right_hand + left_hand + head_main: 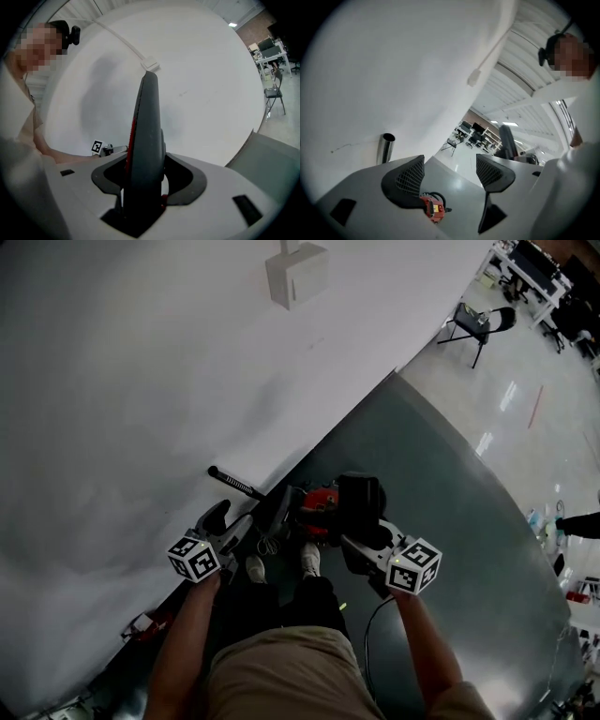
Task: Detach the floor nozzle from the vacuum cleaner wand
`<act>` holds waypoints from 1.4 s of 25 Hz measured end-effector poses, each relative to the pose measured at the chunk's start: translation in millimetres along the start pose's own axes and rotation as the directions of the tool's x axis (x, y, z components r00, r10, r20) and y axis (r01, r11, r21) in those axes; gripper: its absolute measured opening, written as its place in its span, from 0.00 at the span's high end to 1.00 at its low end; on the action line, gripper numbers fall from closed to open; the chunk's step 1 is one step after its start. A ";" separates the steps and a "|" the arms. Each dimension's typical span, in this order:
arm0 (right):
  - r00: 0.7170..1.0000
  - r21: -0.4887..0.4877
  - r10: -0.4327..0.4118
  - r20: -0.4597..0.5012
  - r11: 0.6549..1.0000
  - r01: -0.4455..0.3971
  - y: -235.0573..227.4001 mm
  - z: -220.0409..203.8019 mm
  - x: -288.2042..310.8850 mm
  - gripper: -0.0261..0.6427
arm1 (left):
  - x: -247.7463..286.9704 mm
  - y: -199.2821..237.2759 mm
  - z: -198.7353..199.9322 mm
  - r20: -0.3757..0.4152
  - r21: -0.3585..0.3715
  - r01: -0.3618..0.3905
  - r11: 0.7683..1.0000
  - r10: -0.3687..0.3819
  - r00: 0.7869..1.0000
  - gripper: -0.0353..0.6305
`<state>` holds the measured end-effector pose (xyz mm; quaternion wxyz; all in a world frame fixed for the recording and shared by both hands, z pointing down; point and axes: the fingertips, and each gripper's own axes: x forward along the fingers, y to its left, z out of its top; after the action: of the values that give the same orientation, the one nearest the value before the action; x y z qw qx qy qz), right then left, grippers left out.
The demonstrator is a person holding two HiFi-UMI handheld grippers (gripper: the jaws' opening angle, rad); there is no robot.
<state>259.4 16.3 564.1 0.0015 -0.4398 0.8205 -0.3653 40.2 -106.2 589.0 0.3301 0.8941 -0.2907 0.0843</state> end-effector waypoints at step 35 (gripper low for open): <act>0.953 -0.057 -0.302 0.001 0.952 0.302 267.4 -212.5 -28.5 0.62 | -338.3 -35.5 -111.6 -0.246 0.249 0.272 0.930 -0.211 0.946 0.62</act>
<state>15.4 256.6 550.2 -0.0698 -0.5586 0.7536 -0.3394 -211.2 143.9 539.6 0.2380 0.9463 -0.1255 0.1792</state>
